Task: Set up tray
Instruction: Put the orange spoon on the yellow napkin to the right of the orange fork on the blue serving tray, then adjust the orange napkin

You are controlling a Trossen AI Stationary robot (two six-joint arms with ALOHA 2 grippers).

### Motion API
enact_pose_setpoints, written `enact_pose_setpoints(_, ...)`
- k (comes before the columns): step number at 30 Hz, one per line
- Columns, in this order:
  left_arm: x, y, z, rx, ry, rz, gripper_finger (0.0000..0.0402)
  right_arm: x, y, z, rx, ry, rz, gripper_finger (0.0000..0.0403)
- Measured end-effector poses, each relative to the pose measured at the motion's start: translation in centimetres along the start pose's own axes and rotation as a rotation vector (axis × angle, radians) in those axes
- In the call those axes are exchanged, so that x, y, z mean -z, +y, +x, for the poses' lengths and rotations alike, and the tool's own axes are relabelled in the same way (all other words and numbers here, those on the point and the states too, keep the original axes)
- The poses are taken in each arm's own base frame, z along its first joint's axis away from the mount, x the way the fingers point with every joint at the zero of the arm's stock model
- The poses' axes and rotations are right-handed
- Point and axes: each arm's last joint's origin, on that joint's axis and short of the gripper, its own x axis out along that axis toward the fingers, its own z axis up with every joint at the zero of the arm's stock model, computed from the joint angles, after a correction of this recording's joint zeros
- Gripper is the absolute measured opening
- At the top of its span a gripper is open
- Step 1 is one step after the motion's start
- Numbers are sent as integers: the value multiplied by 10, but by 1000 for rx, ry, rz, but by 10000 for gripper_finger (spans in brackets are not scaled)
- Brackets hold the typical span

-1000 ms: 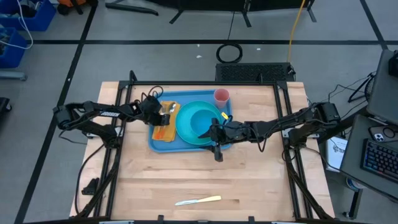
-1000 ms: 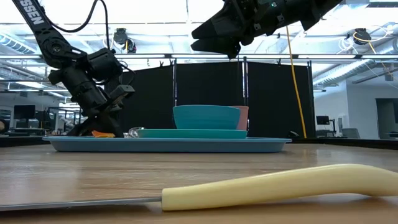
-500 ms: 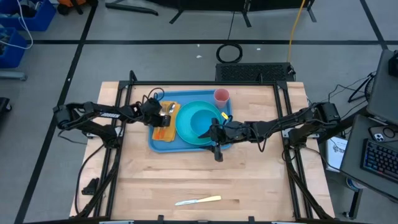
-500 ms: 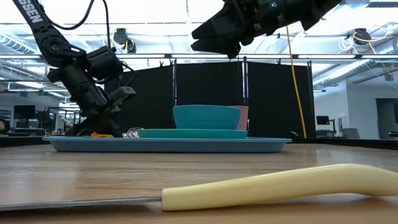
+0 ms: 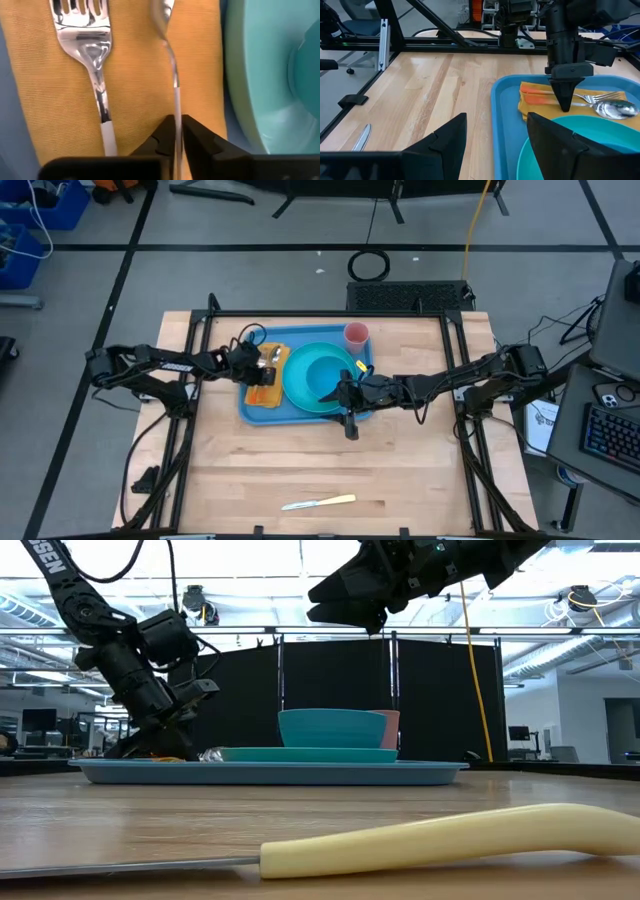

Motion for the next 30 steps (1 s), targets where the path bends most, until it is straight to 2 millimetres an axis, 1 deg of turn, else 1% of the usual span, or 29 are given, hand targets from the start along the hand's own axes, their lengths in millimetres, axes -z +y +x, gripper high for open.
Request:
enact_pose_setpoints(3, 1, -1, 0, -2, 3, 4, 60, 0, 0, 0, 0, 0, 0, 196)
enact_pose_setpoints(6, 3, -2, 1, 3, 13, 17, 69, 0, 0, 0, 0, 0, 0, 196)
enact_pose_setpoints(12, 5, -3, 1, 13, 32, 31, 71, 0, 0, 0, 0, 0, 0, 196)
enact_pose_setpoints(18, 8, -5, -2, 75, 107, 64, 72, 0, 0, 0, 0, 0, 0, 196)
enact_pose_setpoints(20, 7, -6, -5, 83, 95, 80, 72, 0, 0, 0, 0, -1, 0, 196)
enact_pose_setpoints(24, 4, -8, -12, 84, 19, 106, 72, 0, 0, 0, 0, 0, 0, 196)
enact_pose_setpoints(30, 2, -13, -25, 121, -26, 150, 72, 0, 0, 0, 0, 0, 0, 196)
